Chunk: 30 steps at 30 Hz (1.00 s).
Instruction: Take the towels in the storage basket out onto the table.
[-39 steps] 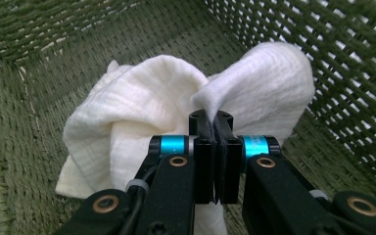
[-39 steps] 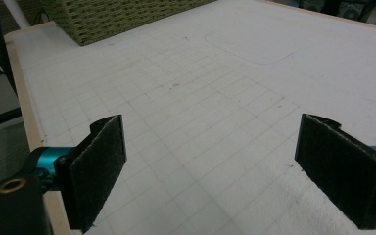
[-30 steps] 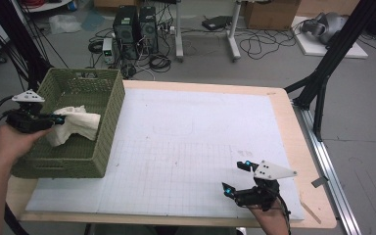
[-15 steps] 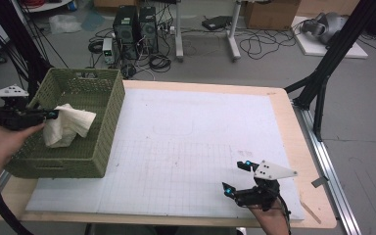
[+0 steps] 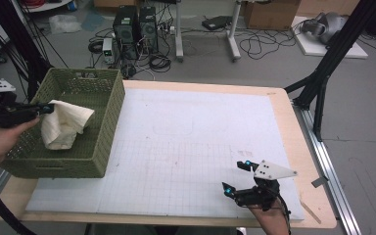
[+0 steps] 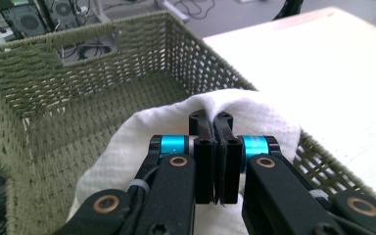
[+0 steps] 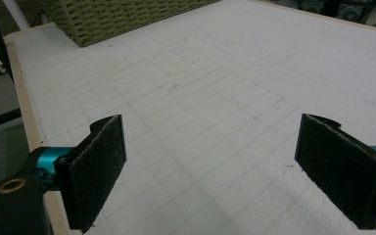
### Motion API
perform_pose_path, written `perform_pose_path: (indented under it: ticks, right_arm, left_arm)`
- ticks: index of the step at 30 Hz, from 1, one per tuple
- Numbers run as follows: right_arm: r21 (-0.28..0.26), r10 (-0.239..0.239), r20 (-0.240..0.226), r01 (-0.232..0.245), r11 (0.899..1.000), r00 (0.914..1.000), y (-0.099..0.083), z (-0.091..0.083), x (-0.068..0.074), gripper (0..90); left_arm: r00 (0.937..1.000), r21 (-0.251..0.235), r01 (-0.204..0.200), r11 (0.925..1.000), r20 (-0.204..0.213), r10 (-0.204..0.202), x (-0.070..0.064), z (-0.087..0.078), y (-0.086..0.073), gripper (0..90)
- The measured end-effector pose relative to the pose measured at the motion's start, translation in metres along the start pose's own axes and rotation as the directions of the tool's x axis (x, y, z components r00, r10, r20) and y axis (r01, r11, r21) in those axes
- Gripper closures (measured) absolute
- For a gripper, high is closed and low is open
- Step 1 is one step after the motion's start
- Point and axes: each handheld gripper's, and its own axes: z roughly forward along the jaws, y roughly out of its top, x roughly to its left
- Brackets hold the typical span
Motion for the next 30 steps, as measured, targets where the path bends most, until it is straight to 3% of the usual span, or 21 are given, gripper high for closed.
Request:
perform_pose_path:
  ticks: [30]
  right_arm:
    - [0.0,-0.004,-0.001,0.004,1.0,1.0,0.0,0.001,-0.001,11.0]
  left_arm:
    - [0.9976,-0.116,-0.019,0.9931,0.063,0.027,-0.017,-0.017,0.034,87.9]
